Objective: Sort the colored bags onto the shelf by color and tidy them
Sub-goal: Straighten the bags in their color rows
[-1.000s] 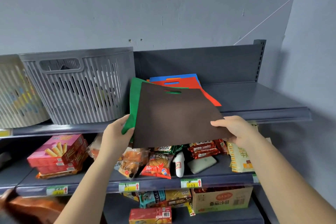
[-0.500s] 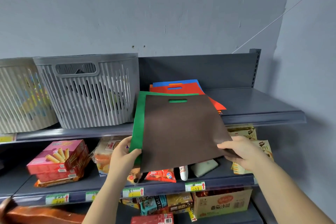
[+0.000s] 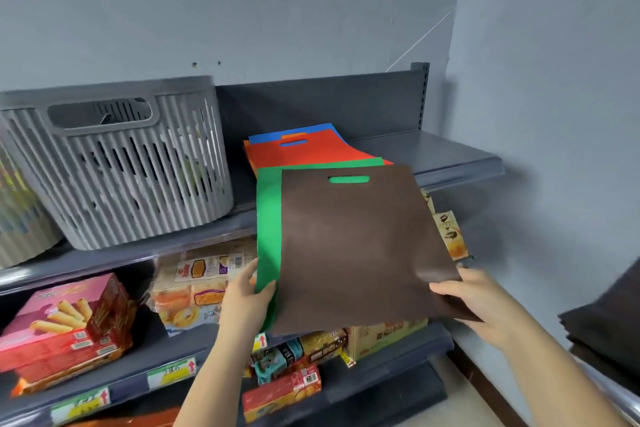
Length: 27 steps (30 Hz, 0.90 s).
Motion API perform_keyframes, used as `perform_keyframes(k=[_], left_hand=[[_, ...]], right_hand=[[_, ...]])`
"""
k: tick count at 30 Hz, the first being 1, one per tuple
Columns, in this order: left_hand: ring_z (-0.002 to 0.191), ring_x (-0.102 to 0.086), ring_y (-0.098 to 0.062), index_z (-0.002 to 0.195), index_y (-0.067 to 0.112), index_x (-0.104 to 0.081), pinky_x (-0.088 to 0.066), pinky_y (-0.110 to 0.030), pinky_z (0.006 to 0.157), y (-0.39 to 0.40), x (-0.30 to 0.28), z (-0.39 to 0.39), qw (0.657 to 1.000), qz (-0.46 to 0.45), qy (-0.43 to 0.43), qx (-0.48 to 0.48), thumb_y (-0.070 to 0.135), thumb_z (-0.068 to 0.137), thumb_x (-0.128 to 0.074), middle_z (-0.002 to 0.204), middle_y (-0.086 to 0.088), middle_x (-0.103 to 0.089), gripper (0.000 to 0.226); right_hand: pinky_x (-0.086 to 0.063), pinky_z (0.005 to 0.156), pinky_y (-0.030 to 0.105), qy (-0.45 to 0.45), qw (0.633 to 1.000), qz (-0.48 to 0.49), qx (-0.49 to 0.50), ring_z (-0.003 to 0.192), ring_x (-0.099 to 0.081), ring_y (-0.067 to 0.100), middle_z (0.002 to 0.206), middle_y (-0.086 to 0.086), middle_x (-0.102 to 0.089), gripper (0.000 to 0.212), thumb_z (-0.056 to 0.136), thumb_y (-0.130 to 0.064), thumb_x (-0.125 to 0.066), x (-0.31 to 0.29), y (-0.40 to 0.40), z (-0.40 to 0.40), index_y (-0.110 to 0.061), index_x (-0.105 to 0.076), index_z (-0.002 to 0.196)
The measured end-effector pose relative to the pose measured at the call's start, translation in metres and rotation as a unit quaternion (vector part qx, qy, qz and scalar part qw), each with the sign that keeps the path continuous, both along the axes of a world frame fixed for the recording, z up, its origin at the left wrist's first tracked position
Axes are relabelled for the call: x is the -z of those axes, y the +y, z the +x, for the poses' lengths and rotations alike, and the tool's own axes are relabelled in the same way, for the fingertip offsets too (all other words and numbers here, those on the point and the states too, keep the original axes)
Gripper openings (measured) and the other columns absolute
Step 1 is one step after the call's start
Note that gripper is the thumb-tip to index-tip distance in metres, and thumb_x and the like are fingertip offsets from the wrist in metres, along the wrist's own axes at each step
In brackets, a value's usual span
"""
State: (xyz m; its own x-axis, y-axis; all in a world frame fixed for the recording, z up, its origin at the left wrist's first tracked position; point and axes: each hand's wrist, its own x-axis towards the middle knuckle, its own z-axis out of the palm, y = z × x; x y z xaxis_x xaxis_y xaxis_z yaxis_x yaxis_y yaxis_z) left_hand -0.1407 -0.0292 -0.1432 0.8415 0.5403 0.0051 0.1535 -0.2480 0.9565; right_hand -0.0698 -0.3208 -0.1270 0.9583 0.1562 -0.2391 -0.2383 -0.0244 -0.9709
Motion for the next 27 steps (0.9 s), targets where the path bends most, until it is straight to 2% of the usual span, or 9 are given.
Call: perform_keyframes(k=[3,6,8,11,15,18,20,24,27], left_hand=[[0.11,-0.06,-0.025,0.139,0.018,-0.044,-0.049,-0.04,0.095,-0.012,0.027,-0.017,0.997,0.046,0.011,0.054,0.001,0.09,-0.056,0.127,-0.005,-0.061,0.053],[0.121,-0.052,-0.021,0.14,0.015,-0.044,-0.041,-0.032,0.098,-0.031,0.046,-0.033,0.986,0.126,0.001,0.112,0.0,0.092,-0.053,0.132,0.0,-0.055,0.052],[0.127,-0.047,-0.019,0.139,0.014,-0.046,-0.036,-0.026,0.099,-0.043,0.059,-0.037,0.98,0.141,-0.015,0.142,0.001,0.093,-0.052,0.135,0.001,-0.053,0.048],[0.126,-0.048,-0.018,0.135,0.011,-0.051,-0.035,-0.024,0.098,-0.065,0.074,-0.04,0.978,0.114,-0.029,0.172,-0.001,0.093,-0.05,0.132,0.001,-0.054,0.043],[0.124,-0.051,-0.018,0.129,0.013,-0.057,-0.036,-0.038,0.108,-0.096,0.08,-0.046,0.977,0.025,-0.048,0.205,0.001,0.094,-0.05,0.13,0.0,-0.058,0.038],[0.119,-0.056,-0.018,0.124,0.025,-0.059,-0.039,-0.044,0.107,-0.119,0.076,-0.043,0.967,-0.046,-0.077,0.239,0.005,0.095,-0.05,0.126,0.001,-0.062,0.036],[0.114,-0.059,-0.018,0.116,0.03,-0.062,-0.042,-0.04,0.103,-0.139,0.068,-0.042,0.952,-0.099,-0.1,0.272,0.003,0.096,-0.047,0.121,0.002,-0.065,0.037],[0.097,-0.064,-0.014,0.108,0.022,-0.063,-0.051,-0.016,0.079,-0.179,0.051,-0.043,0.925,-0.167,-0.115,0.322,0.001,0.099,-0.038,0.108,-0.003,-0.069,0.033],[0.094,-0.065,-0.018,0.11,0.019,-0.063,-0.054,-0.02,0.079,-0.207,0.048,-0.038,0.913,-0.203,-0.105,0.337,0.002,0.1,-0.036,0.109,-0.009,-0.069,0.033]], right_hand=[[-0.052,0.073,0.031,0.025,0.999,-0.022,0.032,0.092,-0.067,0.029,0.095,0.014,-0.073,0.022,0.086,0.008,-0.057,0.025,-0.016,-0.039,-0.004,-0.069,0.101],[-0.051,0.081,0.035,0.019,0.995,-0.048,0.08,0.089,-0.068,0.027,0.089,0.01,-0.074,0.022,0.084,0.009,-0.058,0.046,-0.032,-0.078,-0.003,-0.071,0.096],[-0.05,0.079,0.034,0.006,0.991,-0.055,0.125,0.086,-0.067,0.025,0.083,0.006,-0.075,0.023,0.082,0.011,-0.059,0.057,-0.043,-0.103,-0.005,-0.073,0.091],[-0.049,0.073,0.027,-0.011,0.981,-0.054,0.186,0.084,-0.067,0.02,0.085,0.004,-0.075,0.027,0.081,0.013,-0.059,0.065,-0.059,-0.14,-0.008,-0.073,0.089],[-0.051,0.072,0.032,-0.014,0.967,-0.028,0.254,0.085,-0.069,0.024,0.089,0.008,-0.074,0.026,0.083,0.009,-0.058,0.064,-0.087,-0.181,-0.009,-0.072,0.095],[-0.052,0.073,0.034,-0.018,0.953,-0.013,0.301,0.086,-0.069,0.027,0.089,0.01,-0.074,0.023,0.083,0.006,-0.06,0.059,-0.109,-0.202,-0.007,-0.072,0.098],[-0.051,0.065,0.03,-0.022,0.946,-0.004,0.322,0.08,-0.07,0.023,0.086,0.008,-0.075,0.021,0.083,0.005,-0.061,0.055,-0.123,-0.212,-0.009,-0.071,0.096],[-0.052,0.055,0.02,-0.039,0.936,0.01,0.349,0.07,-0.071,0.016,0.082,0.004,-0.075,0.019,0.084,0.003,-0.061,0.047,-0.154,-0.227,-0.011,-0.071,0.094],[-0.052,0.063,0.025,-0.047,0.925,0.019,0.376,0.069,-0.07,0.013,0.079,0.0,-0.074,0.021,0.084,0.004,-0.061,0.044,-0.182,-0.236,-0.013,-0.071,0.093]])
